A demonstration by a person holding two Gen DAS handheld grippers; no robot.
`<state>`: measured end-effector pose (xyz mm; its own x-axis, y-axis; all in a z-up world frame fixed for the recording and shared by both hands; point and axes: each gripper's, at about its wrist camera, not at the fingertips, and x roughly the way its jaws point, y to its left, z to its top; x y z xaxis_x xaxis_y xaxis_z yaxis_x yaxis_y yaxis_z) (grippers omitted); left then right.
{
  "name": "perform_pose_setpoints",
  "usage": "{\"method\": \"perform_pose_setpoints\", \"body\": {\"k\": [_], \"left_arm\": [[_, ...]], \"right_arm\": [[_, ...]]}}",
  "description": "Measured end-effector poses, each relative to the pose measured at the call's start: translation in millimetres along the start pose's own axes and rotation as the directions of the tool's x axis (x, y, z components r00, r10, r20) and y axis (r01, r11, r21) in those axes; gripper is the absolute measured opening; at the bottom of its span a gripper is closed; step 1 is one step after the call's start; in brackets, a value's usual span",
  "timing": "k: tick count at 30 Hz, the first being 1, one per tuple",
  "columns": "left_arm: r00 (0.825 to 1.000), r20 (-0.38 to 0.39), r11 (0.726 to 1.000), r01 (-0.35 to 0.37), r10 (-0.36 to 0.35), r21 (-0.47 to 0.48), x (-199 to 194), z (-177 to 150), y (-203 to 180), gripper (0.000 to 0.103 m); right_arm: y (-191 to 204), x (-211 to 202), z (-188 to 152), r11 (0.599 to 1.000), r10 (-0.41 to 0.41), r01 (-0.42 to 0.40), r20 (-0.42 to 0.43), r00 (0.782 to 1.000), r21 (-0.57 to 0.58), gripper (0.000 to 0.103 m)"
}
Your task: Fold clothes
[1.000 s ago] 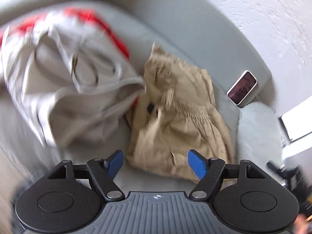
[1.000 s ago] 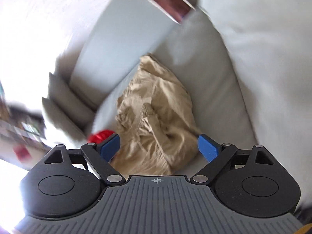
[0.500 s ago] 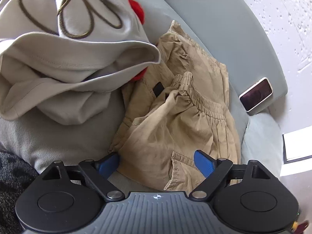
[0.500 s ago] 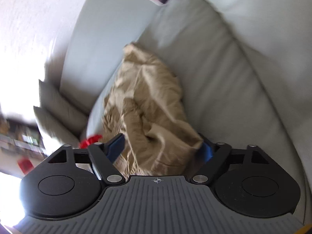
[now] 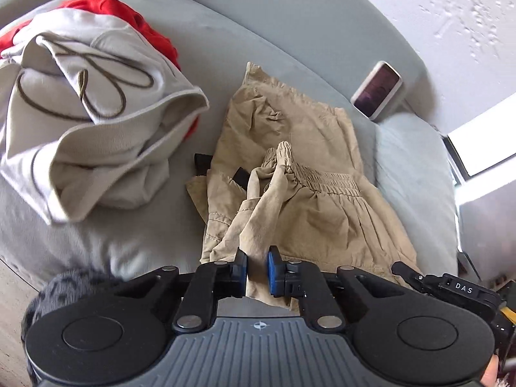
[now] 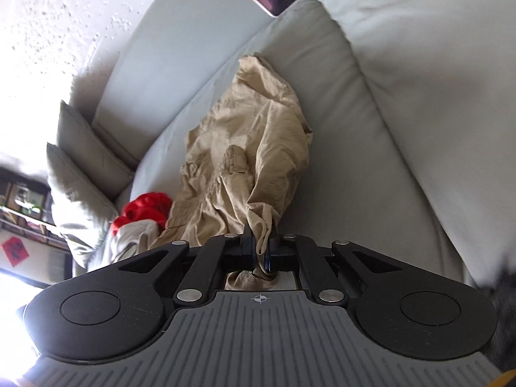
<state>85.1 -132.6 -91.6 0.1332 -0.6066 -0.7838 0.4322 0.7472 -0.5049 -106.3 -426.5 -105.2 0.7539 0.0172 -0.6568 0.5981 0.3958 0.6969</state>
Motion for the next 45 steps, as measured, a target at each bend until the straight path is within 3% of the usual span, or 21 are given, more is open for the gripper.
{"method": "perform_pose_setpoints", "body": {"k": [2, 4, 6, 8, 11, 15, 17, 20, 22, 25, 26, 27, 28, 29, 31, 33, 34, 36, 38, 40, 45], "left_arm": [[0.999, -0.009, 0.999, -0.038, 0.038, 0.025, 5, -17, 3, 0.016], [0.996, -0.002, 0.995, -0.087, 0.087, 0.048, 11, -31, 6, 0.028], [0.995, 0.030, 0.994, -0.098, 0.097, 0.038, 2, -46, 8, 0.028], [0.989, 0.071, 0.990, -0.130, 0.126, 0.059, -13, -56, 5, 0.029], [0.977, 0.166, 0.983, -0.154, 0.136, 0.104, -41, -71, -2, 0.023], [0.969, 0.246, 0.955, -0.093, 0.022, 0.281, -49, -77, -30, 0.019], [0.966, 0.255, 0.927, -0.136, 0.046, 0.349, -27, -73, -43, 0.019], [0.964, 0.215, 0.915, -0.225, 0.159, 0.334, 15, -58, -33, 0.010], [0.959, 0.190, 0.910, -0.264, 0.211, 0.320, 34, -50, -22, 0.009], [0.963, 0.158, 0.921, -0.257, 0.218, 0.294, 44, -38, -13, 0.010], [0.963, 0.151, 0.921, -0.259, 0.224, 0.291, 44, -36, -13, 0.010], [0.962, 0.145, 0.918, -0.264, 0.229, 0.296, 45, -34, -13, 0.010], [0.962, 0.141, 0.914, -0.266, 0.233, 0.306, 47, -33, -13, 0.010], [0.963, 0.136, 0.914, -0.265, 0.233, 0.307, 49, -33, -12, 0.010], [0.965, 0.125, 0.919, -0.257, 0.230, 0.300, 52, -29, -9, 0.010], [0.969, 0.112, 0.925, -0.244, 0.220, 0.290, 52, -26, -7, 0.010], [0.971, 0.106, 0.930, -0.236, 0.214, 0.283, 52, -25, -5, 0.010], [0.975, 0.095, 0.937, -0.220, 0.202, 0.271, 50, -27, -4, 0.010], [0.976, 0.088, 0.940, -0.215, 0.198, 0.267, 50, -26, -3, 0.011], [0.975, 0.086, 0.937, -0.220, 0.204, 0.270, 51, -26, -4, 0.011], [0.974, 0.086, 0.936, -0.224, 0.208, 0.273, 51, -27, -4, 0.011]], "right_arm": [[-12, -14, -19, 1.000, -0.004, 0.004, -0.003, 1.000, 0.024, 0.005], [-28, -19, -32, 0.996, -0.041, 0.042, -0.012, 0.999, 0.073, 0.022], [-45, -23, -42, 0.987, -0.086, 0.088, -0.016, 0.996, 0.137, 0.028], [-52, -44, -44, 0.984, -0.105, 0.096, 0.049, 0.993, 0.151, 0.028], [-41, -76, -41, 0.978, -0.208, 0.209, 0.151, 0.966, 0.009, 0.028], [-12, -85, -51, 0.953, -0.133, 0.166, 0.143, 0.981, -0.255, 0.028], [14, -65, -67, 0.880, -0.103, 0.142, 0.111, 0.988, -0.453, 0.028], [45, -35, -97, 0.714, -0.092, 0.132, 0.094, 0.991, -0.688, 0.029], [53, -10, -110, 0.605, -0.129, 0.108, 0.037, 0.991, -0.789, 0.018], [45, 19, -121, 0.439, -0.326, 0.257, 0.113, 0.938, -0.861, 0.000], [41, 16, -117, 0.426, -0.358, 0.321, 0.168, 0.918, -0.846, 0.000], [37, 12, -110, 0.416, -0.415, 0.413, 0.235, 0.879, -0.810, 0.000], [31, 9, -102, 0.368, -0.494, 0.520, 0.312, 0.812, -0.771, 0.002], [23, 2, -92, 0.356, -0.537, 0.574, 0.342, 0.771, -0.737, 0.002], [9, -25, -65, 0.523, -0.520, 0.542, 0.258, 0.815, -0.658, 0.011], [-3, -52, -47, 0.767, -0.367, 0.373, 0.120, 0.922, -0.522, 0.025], [-10, -63, -40, 0.857, -0.279, 0.282, 0.072, 0.958, -0.432, 0.039], [-28, -73, -31, 0.962, -0.159, 0.162, 0.034, 0.987, -0.218, 0.042], [-51, -73, -28, 0.997, -0.067, 0.067, 0.002, 0.998, 0.027, 0.043], [-67, -68, -34, 0.982, -0.005, 0.008, -0.020, 1.000, 0.189, 0.039], [-59, -49, -43, 0.974, -0.064, 0.068, -0.025, 0.998, 0.215, 0.039]]}}
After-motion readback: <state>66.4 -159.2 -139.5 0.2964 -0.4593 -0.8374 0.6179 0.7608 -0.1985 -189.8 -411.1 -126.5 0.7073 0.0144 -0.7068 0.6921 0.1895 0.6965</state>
